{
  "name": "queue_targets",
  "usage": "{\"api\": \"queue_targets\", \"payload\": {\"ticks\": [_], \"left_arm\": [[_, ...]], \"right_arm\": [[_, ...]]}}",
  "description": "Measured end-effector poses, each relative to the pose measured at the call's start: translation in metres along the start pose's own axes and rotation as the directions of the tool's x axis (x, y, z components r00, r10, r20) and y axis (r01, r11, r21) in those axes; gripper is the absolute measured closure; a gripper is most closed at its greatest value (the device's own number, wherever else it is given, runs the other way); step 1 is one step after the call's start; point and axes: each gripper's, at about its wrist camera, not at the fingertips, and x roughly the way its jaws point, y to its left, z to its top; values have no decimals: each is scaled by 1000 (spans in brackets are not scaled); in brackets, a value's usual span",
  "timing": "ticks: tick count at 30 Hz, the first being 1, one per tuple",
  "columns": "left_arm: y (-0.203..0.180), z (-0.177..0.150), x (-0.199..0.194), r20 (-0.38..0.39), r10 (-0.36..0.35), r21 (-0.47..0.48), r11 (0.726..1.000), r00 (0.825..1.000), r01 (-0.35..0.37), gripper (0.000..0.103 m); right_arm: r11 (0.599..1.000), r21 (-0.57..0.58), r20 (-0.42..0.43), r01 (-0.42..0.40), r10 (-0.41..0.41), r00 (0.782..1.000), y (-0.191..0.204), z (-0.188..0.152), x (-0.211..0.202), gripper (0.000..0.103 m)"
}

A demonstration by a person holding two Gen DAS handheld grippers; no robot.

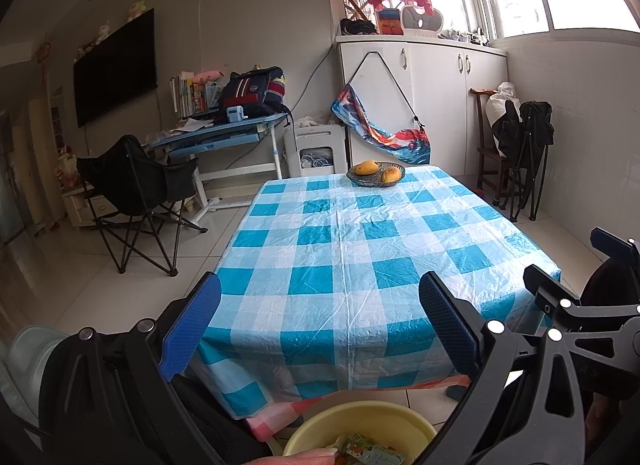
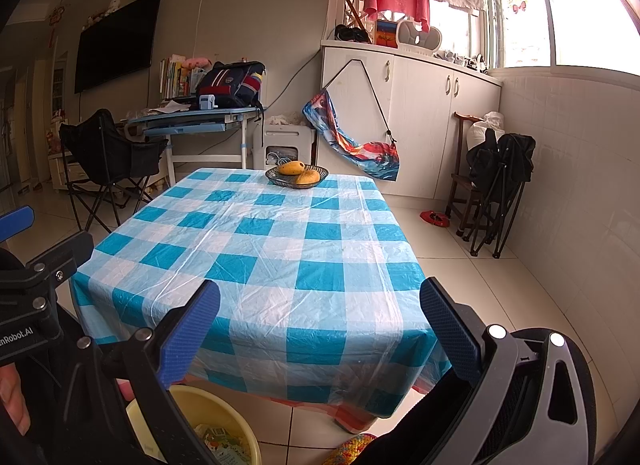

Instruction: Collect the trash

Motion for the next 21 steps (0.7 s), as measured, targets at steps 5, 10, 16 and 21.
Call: {"api": "queue_targets", "payload": {"ticks": [5, 10, 16, 21], "left_arm": [[1, 0, -1, 3, -3, 1, 1000, 1000, 3, 7], [2, -1, -2, 6, -4, 4, 1000, 1000, 4, 7], [2, -1, -2, 6, -5, 4, 1000, 1000, 5, 7], [1, -1, -2, 8, -5, 7, 1000, 1000, 5, 7]], "right_arm": [[1000, 0, 0, 0, 0, 1000, 0, 0, 0, 7], [1000, 0, -1, 0, 0, 1000, 0, 1, 0, 7], [1000, 0, -1, 0, 0, 1000, 0, 1, 0, 7], [1000, -1, -2, -1, 1, 1000, 0, 0, 0, 7]]}}
